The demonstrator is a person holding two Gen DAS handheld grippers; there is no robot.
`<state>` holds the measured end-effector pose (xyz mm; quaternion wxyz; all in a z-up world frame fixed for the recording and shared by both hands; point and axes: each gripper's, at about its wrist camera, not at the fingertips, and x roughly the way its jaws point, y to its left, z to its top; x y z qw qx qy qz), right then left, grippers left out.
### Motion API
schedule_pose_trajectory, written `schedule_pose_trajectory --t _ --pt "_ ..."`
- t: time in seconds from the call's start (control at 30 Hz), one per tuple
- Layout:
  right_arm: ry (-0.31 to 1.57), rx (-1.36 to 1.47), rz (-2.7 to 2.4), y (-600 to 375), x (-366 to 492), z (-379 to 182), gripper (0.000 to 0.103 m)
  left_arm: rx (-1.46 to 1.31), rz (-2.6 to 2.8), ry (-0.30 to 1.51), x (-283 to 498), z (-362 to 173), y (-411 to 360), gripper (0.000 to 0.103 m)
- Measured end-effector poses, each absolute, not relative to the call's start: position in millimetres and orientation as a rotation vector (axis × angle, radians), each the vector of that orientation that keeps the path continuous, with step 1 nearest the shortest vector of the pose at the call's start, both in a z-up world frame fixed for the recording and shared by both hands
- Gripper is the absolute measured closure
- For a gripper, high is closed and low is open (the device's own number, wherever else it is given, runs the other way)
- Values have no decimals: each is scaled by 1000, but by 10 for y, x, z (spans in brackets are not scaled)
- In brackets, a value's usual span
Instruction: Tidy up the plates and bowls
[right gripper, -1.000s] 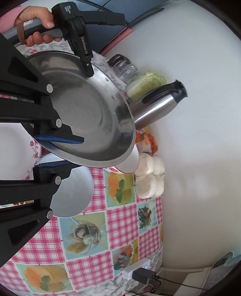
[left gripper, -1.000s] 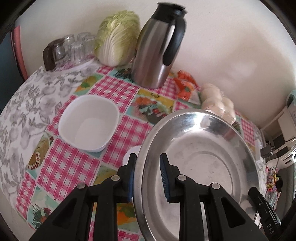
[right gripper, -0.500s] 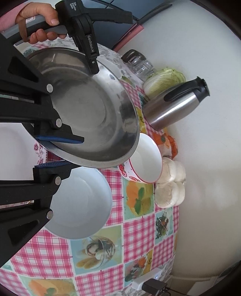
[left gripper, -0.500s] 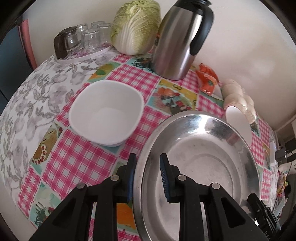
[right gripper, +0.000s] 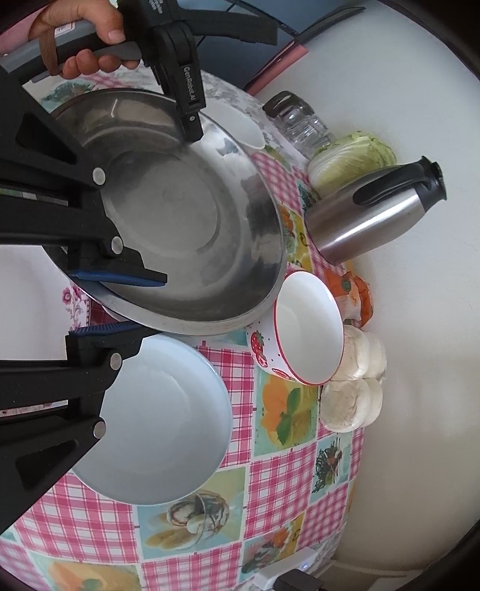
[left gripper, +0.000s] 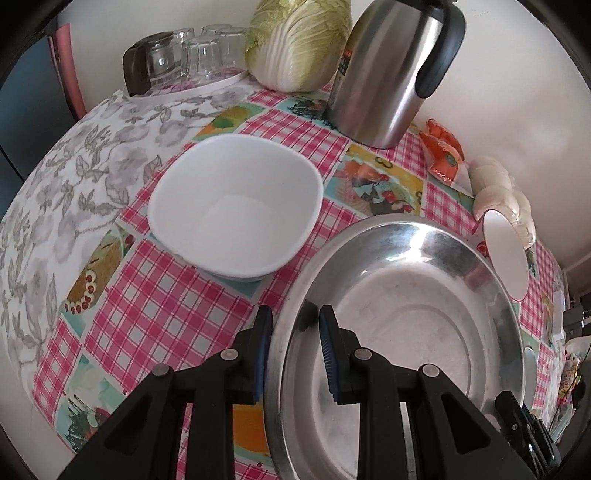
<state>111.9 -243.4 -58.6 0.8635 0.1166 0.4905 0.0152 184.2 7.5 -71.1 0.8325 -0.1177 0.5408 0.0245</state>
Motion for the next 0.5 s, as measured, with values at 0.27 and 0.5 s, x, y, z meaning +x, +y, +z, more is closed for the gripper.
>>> schedule_pose_trajectory --t 0.27,0.5 --pt "1056 212 23 -2403 1143 -672 82 -252 58 1163 1852 -783 63 74" --pt "1055 208 4 -2403 1154 -684 81 -243 46 1180 1852 -851 24 70"
